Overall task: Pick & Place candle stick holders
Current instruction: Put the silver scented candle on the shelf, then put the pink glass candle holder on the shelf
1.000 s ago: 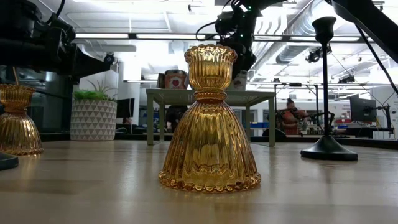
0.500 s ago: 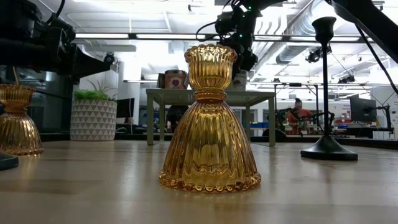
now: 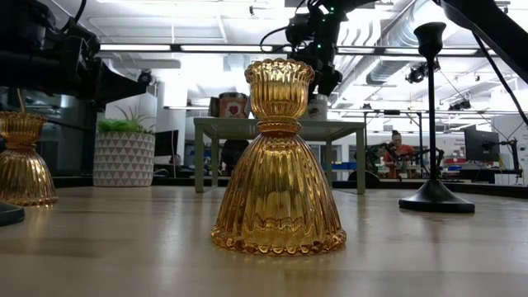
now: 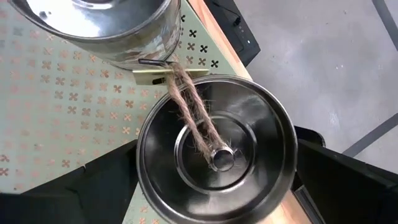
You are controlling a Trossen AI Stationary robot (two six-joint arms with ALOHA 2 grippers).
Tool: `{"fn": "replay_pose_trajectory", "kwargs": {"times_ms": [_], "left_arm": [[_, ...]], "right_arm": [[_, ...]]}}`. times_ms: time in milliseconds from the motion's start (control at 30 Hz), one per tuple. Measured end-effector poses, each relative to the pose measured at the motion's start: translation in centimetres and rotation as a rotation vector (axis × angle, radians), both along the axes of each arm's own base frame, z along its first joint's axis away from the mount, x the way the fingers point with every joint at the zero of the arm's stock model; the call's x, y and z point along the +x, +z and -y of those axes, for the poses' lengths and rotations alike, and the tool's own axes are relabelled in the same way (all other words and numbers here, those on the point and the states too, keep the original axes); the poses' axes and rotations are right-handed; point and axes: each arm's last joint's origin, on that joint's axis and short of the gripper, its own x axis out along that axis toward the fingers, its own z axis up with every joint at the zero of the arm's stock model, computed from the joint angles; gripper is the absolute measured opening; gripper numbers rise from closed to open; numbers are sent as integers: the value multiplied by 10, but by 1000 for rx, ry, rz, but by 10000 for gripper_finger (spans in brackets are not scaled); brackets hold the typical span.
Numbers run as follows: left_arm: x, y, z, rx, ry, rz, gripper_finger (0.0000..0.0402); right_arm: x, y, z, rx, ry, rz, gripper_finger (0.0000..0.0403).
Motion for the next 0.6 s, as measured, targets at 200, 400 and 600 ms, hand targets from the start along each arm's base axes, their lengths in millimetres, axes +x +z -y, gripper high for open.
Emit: {"fn": "replay_pose_trajectory", "kwargs": {"times_ms": [200,400,600], "left_arm": [[0,0,0,0,0,0,0],[0,0,0,0,0,0,0],[0,0,0,0,0,0,0]], "right_arm": [[-8,15,-6,-24,-1,33,400],[-29,37,-23,18,-81,43,400],[-46,47,-40,125,-190,57,400]]}}
